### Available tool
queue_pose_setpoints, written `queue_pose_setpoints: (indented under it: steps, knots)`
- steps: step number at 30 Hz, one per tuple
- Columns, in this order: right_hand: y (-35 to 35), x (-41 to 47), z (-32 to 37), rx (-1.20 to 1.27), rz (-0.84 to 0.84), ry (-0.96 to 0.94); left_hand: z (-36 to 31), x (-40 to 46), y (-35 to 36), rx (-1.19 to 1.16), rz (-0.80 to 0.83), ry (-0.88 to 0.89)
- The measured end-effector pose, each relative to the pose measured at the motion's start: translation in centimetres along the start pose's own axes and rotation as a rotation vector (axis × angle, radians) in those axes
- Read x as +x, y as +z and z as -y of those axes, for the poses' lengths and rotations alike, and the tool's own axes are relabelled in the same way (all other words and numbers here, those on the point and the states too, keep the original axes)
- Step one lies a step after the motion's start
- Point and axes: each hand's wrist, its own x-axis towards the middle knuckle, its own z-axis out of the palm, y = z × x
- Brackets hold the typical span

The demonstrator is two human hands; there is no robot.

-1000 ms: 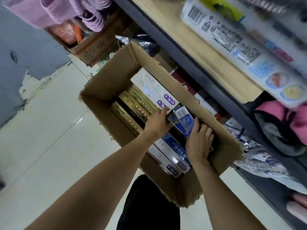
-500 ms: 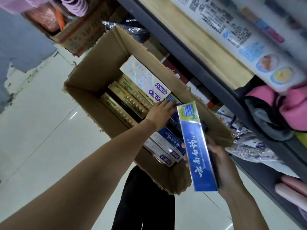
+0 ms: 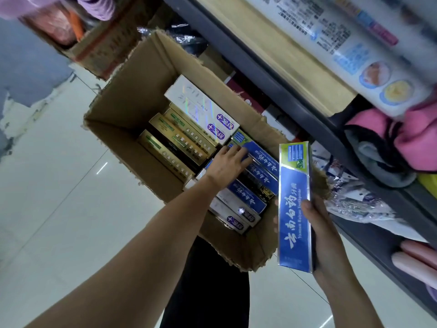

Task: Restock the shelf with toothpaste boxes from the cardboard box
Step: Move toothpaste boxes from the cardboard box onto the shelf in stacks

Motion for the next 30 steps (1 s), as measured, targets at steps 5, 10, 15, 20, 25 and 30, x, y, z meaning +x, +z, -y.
queue_pose_setpoints:
  steps: [5, 10, 15, 20, 25, 30]
  knots:
    - [0.4, 0.0, -0.7, 0.005, -0.015, -0.009, -0.4, 0.0, 0.4, -0.041, -0.052, -0.022]
    - [1.0, -0.2, -0.6, 0.058, -0.014, -0.007, 0.1, 1.8, -0.7, 0.059, 0.038, 0.048]
    - [0.7, -0.5, -0.5, 0.092, -0.048, -0.021, -0.1, 1.2, -0.5, 0.012, 0.094, -0.121]
    - [0.0, -2.1, 0.4, 0.078, -0.070, -0.058, 0.8, -0.9, -3.2, -0.165, 0.049, -0.040]
    - [1.3, -7.4, 2.6, 0.141, -0.146, -0.116, 3.0, -8.1, -12.4, -0.539, -0.012, -0.126]
    - [3.9, -14.5, 7.2, 0.376, -0.182, -0.118, 2.4, -16.5, -21.0, -1.179, 0.053, -0.543]
